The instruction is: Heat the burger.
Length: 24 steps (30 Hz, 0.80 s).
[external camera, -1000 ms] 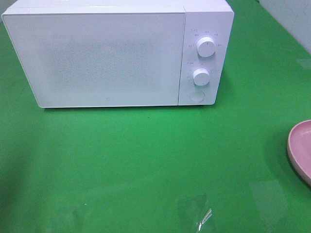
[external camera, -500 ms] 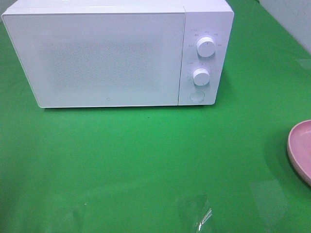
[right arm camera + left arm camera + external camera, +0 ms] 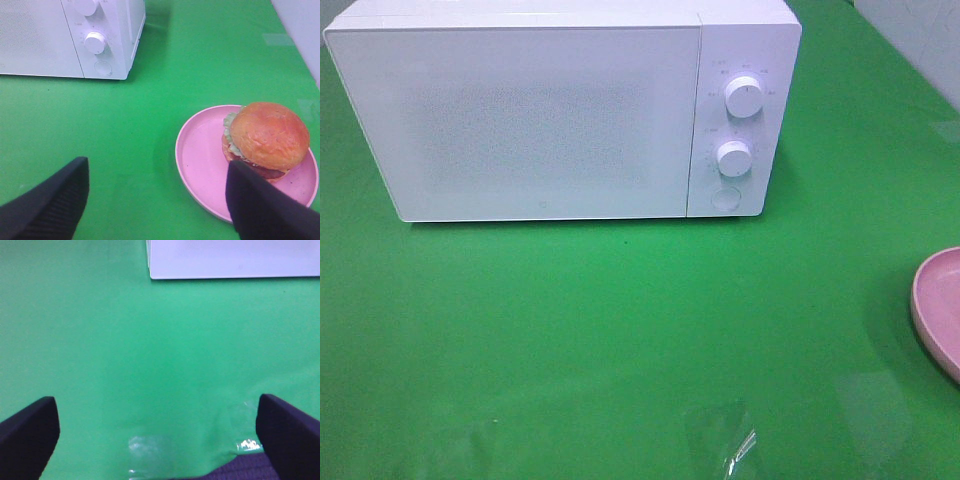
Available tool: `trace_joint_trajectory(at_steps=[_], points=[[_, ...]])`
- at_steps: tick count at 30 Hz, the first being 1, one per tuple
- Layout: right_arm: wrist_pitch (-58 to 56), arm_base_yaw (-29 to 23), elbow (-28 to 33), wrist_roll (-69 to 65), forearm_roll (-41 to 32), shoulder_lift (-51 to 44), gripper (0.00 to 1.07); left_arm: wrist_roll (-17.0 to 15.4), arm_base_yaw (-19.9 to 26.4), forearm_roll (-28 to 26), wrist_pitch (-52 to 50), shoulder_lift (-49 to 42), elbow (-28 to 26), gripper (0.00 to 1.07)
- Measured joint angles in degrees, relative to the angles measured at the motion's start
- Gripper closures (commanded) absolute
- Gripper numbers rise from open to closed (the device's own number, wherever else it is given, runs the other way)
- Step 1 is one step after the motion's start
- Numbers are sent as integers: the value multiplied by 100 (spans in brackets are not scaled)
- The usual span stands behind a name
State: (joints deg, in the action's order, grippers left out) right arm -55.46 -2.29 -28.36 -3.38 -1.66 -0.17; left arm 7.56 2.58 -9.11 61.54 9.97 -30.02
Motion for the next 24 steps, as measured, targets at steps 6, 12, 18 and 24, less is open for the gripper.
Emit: trace_joint_trajectory(at_steps=[6, 12, 18, 24], points=[[0, 0, 0, 0, 0, 0, 34, 0, 0, 0, 11, -779, 6, 6], [0, 0, 0, 0, 0, 0, 34, 0, 0, 0, 29, -1020, 6, 6], [0, 0, 0, 0, 0, 0, 34, 0, 0, 0, 29, -1026, 6, 6], [0, 0, 0, 0, 0, 0, 34, 0, 0, 0, 29, -1026, 6, 6]])
